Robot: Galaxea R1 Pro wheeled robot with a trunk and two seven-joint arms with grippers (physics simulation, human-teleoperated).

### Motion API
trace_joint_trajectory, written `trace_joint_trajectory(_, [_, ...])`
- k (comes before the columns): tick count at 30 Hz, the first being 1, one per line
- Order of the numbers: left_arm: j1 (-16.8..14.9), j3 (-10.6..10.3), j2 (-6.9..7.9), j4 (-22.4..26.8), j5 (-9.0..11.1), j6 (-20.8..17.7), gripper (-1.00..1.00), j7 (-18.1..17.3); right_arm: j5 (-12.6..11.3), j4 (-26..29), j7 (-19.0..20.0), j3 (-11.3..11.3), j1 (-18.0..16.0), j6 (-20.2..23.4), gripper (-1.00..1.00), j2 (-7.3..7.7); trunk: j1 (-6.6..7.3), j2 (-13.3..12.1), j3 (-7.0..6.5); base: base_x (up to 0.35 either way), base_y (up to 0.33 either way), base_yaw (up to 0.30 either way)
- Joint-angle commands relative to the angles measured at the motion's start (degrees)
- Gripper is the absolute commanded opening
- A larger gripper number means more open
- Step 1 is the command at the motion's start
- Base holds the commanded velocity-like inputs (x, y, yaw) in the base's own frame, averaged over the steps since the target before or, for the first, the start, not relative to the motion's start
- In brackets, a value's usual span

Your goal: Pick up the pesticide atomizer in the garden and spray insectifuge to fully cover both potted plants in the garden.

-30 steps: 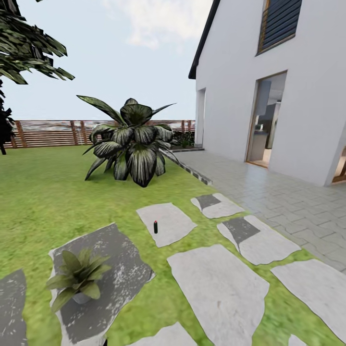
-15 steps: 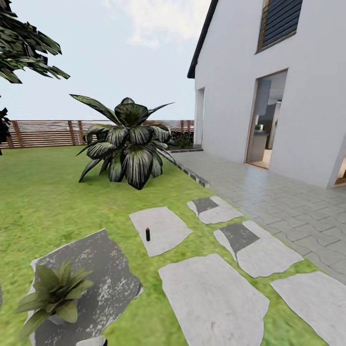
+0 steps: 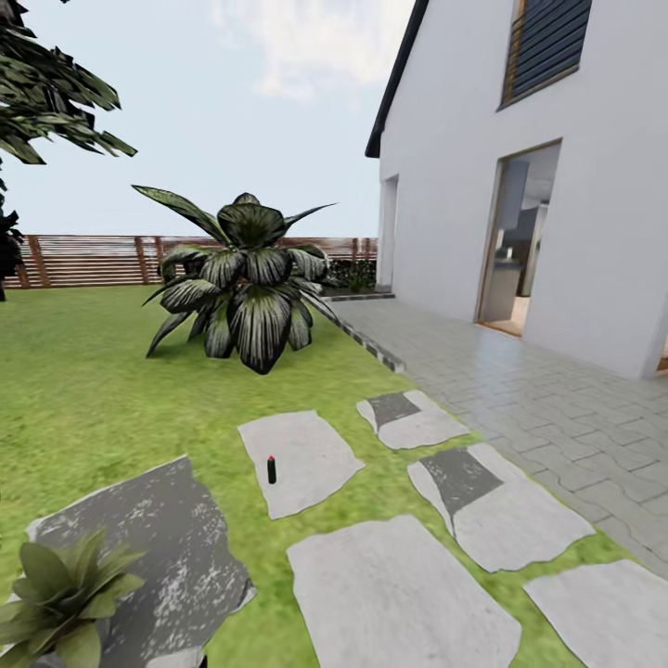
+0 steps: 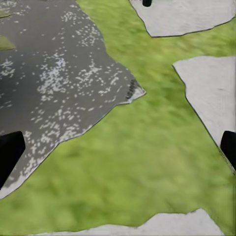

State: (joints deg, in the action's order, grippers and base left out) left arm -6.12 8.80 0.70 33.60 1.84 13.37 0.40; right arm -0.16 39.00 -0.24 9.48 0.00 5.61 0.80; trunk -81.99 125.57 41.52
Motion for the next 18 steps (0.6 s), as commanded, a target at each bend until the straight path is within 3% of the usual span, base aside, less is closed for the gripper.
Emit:
trace_joint_trajectory(1, [-0.04,-0.01,0.0,-0.03,0.19,0.17,1.0,0.04,-0.02,0.11,-0.02,0.02,0.0,0.32,1.0,0.0,-0.02,0.02,0.06,0.3,-0.217,0.187])
trace_joint_trajectory(18, [-0.04,-0.01,-0.01,-0.02,0.19,0.17,1.0,0.12,-0.02,0.11,-0.02,0.02,0.0,0.35,1.0,0.0,-0.02,0.02,0.06,0.271,-0.221,0.252])
